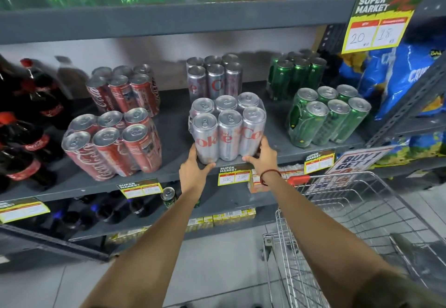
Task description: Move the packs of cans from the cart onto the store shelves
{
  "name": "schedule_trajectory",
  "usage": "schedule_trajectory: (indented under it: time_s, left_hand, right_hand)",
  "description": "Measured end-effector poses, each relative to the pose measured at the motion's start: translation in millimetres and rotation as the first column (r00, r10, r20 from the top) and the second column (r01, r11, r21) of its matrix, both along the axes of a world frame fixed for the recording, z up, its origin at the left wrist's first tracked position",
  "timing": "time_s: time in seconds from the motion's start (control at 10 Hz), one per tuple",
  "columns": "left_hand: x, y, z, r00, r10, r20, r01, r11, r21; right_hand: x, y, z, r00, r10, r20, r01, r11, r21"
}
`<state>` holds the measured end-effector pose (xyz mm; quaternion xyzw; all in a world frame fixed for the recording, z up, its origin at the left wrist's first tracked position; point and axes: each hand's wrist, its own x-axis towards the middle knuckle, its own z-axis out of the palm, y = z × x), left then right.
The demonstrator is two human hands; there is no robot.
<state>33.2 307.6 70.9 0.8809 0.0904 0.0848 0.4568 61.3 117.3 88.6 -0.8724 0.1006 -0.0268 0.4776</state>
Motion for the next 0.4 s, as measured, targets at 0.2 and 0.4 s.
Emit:
schedule_trajectory:
  time_s: [0.2,0.4]
  left_hand:
    - [4.3,2.0,9.5,0.996,-0.024,-0.081,0.025,1.0,0.008]
    - [-6.3,-1.5,29.6,0.992,-0.065,-0.112,0.065,0.998,-0.011]
  right_hand:
    - [-1.4,3.2,12.8,0.998,-0.002,-0.063,-0.002,0.999,-0.054]
    - [-37.6,11.8,35.1,0.998,-0.022,0.066,0.049,0.897,-0.44]
